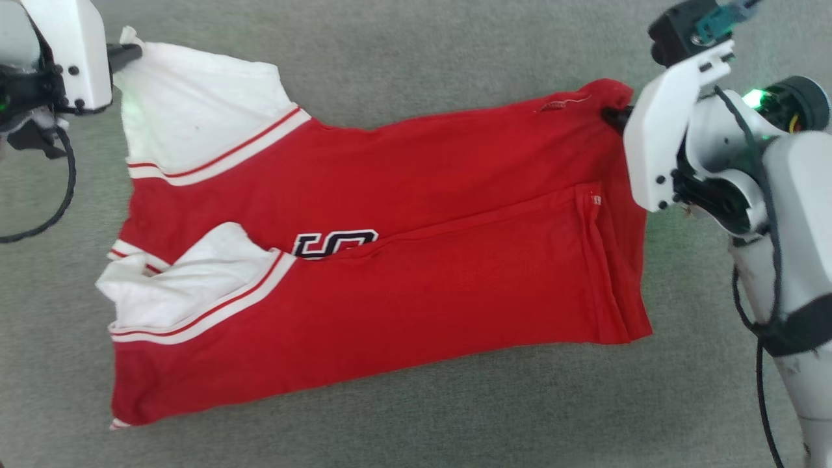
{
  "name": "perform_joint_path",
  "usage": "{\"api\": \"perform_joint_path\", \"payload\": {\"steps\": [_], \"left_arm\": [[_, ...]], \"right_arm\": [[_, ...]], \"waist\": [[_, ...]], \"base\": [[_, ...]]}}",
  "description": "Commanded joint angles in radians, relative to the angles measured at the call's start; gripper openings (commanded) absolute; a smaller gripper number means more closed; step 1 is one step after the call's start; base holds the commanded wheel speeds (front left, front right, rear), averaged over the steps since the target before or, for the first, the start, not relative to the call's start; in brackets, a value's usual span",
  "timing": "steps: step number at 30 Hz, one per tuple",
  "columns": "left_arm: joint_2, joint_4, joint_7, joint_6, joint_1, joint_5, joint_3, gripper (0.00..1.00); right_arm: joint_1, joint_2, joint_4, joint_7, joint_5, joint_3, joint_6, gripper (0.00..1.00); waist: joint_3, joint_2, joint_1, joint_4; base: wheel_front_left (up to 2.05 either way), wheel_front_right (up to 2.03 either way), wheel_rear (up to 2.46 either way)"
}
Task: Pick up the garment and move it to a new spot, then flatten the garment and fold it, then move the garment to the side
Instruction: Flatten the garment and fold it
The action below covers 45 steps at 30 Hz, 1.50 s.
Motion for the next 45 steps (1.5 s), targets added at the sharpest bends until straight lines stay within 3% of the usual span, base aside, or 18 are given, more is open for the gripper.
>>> {"api": "perform_joint_path", "payload": {"steps": [1, 5, 11, 15, 24, 27, 31, 32, 33, 34, 36, 38, 45], "left_arm": [[0.012, -0.016, 0.006, -0.005, 0.020, -0.011, -0.002, 0.00], [0.039, -0.108, 0.017, 0.016, 0.050, -0.012, -0.008, 0.00], [0.134, -0.345, 0.052, 0.101, 0.135, -0.024, -0.018, 0.00], [0.220, -0.549, 0.070, 0.189, 0.217, -0.051, -0.023, 0.00], [0.408, -1.006, 0.061, 0.435, 0.434, -0.114, -0.053, 0.00], [0.430, -1.062, 0.044, 0.482, 0.507, -0.141, -0.075, 0.00], [0.405, -1.030, 0.011, 0.493, 0.581, -0.157, -0.105, 0.00], [0.391, -1.007, 0.004, 0.486, 0.597, -0.164, -0.111, 0.00], [0.379, -0.983, -0.007, 0.476, 0.608, -0.164, -0.116, 0.00], [0.364, -0.956, -0.024, 0.465, 0.610, -0.159, -0.115, 0.20], [0.337, -0.903, -0.050, 0.443, 0.628, -0.169, -0.112, 0.44], [0.322, -0.859, -0.084, 0.424, 0.632, -0.159, -0.107, 1.00], [0.317, -0.827, -0.215, 0.368, 0.665, -0.162, -0.065, 1.00]], "right_arm": [[0.020, -0.012, -0.021, -0.010, 0.007, 0.000, -0.001, 0.00], [0.080, -0.046, -0.091, -0.021, 0.023, -0.013, -0.001, 0.00], [0.179, -0.086, -0.205, 0.004, 0.040, -0.052, -0.001, 0.00], [0.253, -0.112, -0.292, 0.027, 0.060, -0.066, -0.001, 0.00], [0.453, -0.185, -0.442, 0.084, 0.117, -0.101, -0.001, 0.00], [0.512, -0.180, -0.437, 0.082, 0.118, -0.117, -0.001, 0.00], [0.547, -0.161, -0.398, 0.055, 0.121, -0.107, -0.001, 0.00], [0.550, -0.157, -0.382, 0.048, 0.115, -0.104, -0.001, 0.03], [0.552, -0.150, -0.369, 0.041, 0.114, -0.098, -0.001, 0.26], [0.550, -0.146, -0.356, 0.036, 0.110, -0.093, -0.001, 0.98], [0.547, -0.139, -0.338, 0.024, 0.107, -0.087, -0.001, 1.00], [0.552, -0.130, -0.329, 0.024, 0.118, -0.091, -0.001, 1.00], [0.590, -0.105, -0.350, 0.069, 0.154, -0.164, -0.001, 1.00]], "waist": [[-0.029, 0.0000, 0.0000, 0.024], [-0.066, 0.0000, 0.0000, 0.048], [-0.109, 0.0000, 0.0000, 0.076], [-0.130, 0.0000, 0.0000, 0.091], [-0.146, 0.0000, 0.0000, 0.110], [-0.145, 0.0000, 0.0000, 0.112], [-0.148, 0.0000, 0.0000, 0.111], [-0.149, 0.0000, 0.0000, 0.110], [-0.151, 0.0000, 0.0000, 0.109], [-0.153, 0.0000, 0.0000, 0.109], [-0.160, 0.0000, 0.0000, 0.109], [-0.168, 0.0000, 0.0000, 0.108], [-0.197, 0.0000, 0.0000, 0.108]], "base": [[0.00, 0.00, 0.00], [0.00, 0.00, 0.00], [0.00, 0.00, 0.00], [0.00, 0.00, 0.00], [0.00, 0.00, 0.00], [0.00, 0.00, 0.00], [0.00, 0.00, 0.00], [0.00, 0.00, 0.00], [0.00, 0.00, 0.00], [0.00, 0.00, 0.00], [0.00, 0.00, 0.00], [0.00, 0.00, 0.00], [0.00, 0.00, 0.00]]}}
